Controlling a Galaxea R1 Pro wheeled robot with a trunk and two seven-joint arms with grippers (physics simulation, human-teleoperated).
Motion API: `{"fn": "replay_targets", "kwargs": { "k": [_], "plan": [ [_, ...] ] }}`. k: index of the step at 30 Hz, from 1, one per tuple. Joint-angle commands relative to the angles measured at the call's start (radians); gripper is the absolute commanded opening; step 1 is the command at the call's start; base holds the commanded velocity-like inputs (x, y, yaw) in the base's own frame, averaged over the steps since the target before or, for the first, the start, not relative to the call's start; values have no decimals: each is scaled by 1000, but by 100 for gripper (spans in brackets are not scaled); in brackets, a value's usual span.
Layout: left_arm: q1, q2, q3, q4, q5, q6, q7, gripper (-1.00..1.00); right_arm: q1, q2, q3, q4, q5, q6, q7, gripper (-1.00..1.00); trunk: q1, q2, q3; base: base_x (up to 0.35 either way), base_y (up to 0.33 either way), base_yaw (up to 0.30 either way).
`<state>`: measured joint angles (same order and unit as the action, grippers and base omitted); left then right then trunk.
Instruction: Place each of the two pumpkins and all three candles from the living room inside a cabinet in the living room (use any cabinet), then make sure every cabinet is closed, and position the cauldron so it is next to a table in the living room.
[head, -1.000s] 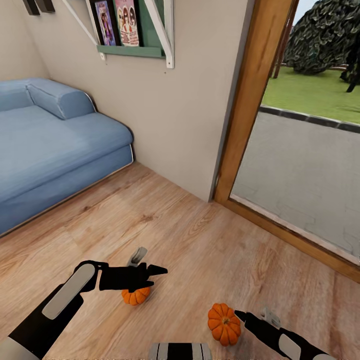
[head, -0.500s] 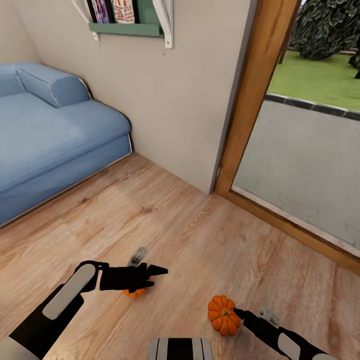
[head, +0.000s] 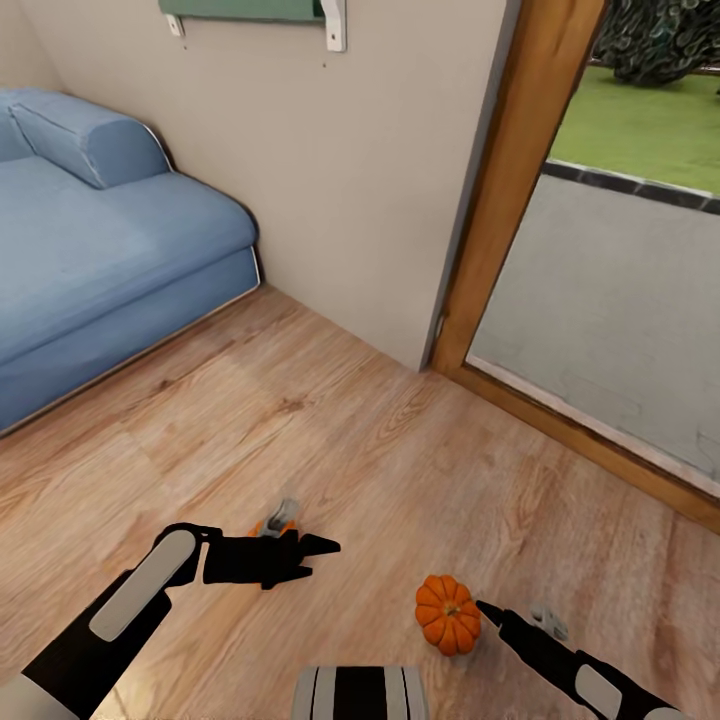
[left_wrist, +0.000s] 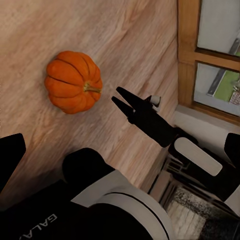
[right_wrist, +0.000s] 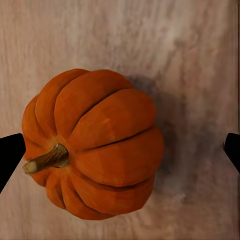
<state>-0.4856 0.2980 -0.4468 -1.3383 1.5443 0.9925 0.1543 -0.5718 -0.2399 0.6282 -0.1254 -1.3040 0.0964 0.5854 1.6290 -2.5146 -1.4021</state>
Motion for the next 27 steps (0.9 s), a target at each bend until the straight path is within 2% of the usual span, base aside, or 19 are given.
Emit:
{"fn": "replay_targets", "kwargs": {
  "k": [1, 14, 20, 27],
  "plan": [
    [-1, 0, -2, -1, 11, 0, 10, 100, 0, -1, 4, 0, -11, 7, 3, 100, 0, -1, -5, 0, 0, 0],
    [-1, -3, -3, -1, 11, 0, 10, 100, 0, 1, 4, -1, -12, 6, 8, 100, 6, -4, -55, 0, 0, 0],
    [-1, -1, -3, -1, 11, 0, 10, 100, 0, 2, 4, 0, -12, 6, 54, 100, 6, -4, -55, 0, 0, 0],
    [-1, -1, -3, -1, 11, 0, 10, 100, 0, 2, 4, 0, -12, 6, 63, 100, 6, -4, -55, 0, 0, 0]
  ]
}}
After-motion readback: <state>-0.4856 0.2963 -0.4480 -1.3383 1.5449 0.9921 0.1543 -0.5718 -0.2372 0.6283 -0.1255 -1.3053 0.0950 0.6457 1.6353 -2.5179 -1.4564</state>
